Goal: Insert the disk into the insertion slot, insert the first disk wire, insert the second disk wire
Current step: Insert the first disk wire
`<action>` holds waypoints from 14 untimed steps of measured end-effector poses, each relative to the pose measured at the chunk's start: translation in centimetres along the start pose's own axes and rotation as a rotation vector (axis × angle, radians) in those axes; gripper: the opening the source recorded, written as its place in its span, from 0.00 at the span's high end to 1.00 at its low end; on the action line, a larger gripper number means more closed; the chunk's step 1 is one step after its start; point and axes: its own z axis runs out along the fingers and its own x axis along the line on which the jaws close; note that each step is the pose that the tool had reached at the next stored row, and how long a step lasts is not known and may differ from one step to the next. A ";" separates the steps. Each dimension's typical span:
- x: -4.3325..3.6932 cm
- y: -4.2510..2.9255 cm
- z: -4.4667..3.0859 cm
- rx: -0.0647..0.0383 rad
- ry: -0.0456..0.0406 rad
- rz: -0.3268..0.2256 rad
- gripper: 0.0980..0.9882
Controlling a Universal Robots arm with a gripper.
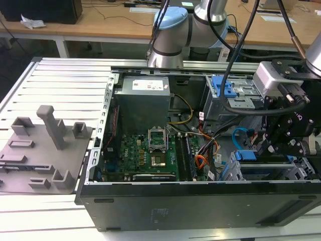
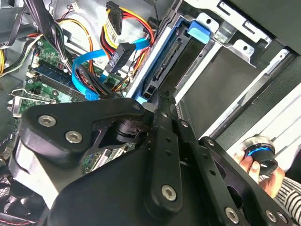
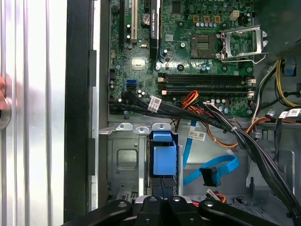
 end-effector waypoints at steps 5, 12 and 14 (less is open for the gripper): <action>-0.01 -0.26 -0.01 0.000 0.0000 0.000 0.99; -0.02 -0.26 -1.36 0.000 0.0005 0.000 0.99; -0.02 -0.24 -1.99 0.000 0.0004 0.000 0.99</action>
